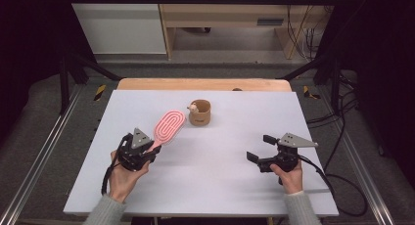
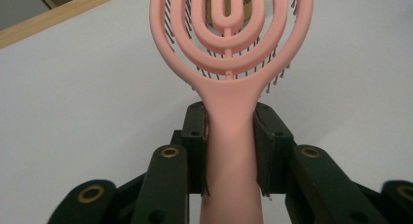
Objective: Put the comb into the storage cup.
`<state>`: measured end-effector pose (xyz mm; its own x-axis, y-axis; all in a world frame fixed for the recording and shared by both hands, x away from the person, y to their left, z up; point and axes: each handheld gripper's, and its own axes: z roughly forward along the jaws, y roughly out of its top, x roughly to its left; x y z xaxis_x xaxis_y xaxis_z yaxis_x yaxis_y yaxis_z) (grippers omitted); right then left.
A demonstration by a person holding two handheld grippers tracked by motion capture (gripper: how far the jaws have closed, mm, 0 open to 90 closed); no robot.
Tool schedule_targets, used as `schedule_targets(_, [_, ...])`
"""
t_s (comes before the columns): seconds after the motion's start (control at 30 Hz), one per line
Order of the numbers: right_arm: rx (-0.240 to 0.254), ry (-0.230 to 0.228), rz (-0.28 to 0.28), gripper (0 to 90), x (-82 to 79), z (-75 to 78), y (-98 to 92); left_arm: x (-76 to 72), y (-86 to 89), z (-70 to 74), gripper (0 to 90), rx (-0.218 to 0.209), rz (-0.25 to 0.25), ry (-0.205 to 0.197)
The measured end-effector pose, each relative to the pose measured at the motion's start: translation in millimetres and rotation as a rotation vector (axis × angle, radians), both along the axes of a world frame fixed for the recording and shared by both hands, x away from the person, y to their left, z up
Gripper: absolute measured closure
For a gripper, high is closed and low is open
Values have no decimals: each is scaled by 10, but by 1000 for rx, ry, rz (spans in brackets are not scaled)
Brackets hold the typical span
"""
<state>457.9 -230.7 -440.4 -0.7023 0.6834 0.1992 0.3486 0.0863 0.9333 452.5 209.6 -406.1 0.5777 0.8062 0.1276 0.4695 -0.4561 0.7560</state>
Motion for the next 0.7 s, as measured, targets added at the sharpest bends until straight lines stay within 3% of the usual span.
schedule_targets(0.7, [24,1,2,4,-35,71,162,-59,-260,103,694,-2,-24,-56])
